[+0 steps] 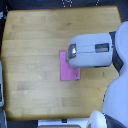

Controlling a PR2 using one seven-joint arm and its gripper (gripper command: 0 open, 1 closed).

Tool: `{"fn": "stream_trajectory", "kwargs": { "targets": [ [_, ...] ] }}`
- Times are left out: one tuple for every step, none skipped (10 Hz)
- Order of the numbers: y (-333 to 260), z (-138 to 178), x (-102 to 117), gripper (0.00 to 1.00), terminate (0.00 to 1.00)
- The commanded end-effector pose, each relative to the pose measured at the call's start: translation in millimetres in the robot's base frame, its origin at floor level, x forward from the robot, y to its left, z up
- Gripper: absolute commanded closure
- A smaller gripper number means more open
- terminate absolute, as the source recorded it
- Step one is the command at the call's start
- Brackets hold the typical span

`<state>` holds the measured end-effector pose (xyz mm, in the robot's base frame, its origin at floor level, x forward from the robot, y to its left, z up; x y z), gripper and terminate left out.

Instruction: Folding a cloth

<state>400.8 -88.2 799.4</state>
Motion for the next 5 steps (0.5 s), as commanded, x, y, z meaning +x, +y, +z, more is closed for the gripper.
{"fn": "stream_trajectory", "kwargs": {
  "targets": [
    [58.0,-22.1,-0.6,1.00,0.00],
    [58.8,-24.5,1.1,1.00,0.00],
    [63.3,-33.7,11.3,1.00,0.00],
    [66.8,-38.0,16.6,1.00,0.00],
    [72.9,-43.9,22.4,1.00,0.00]
  ]
}}
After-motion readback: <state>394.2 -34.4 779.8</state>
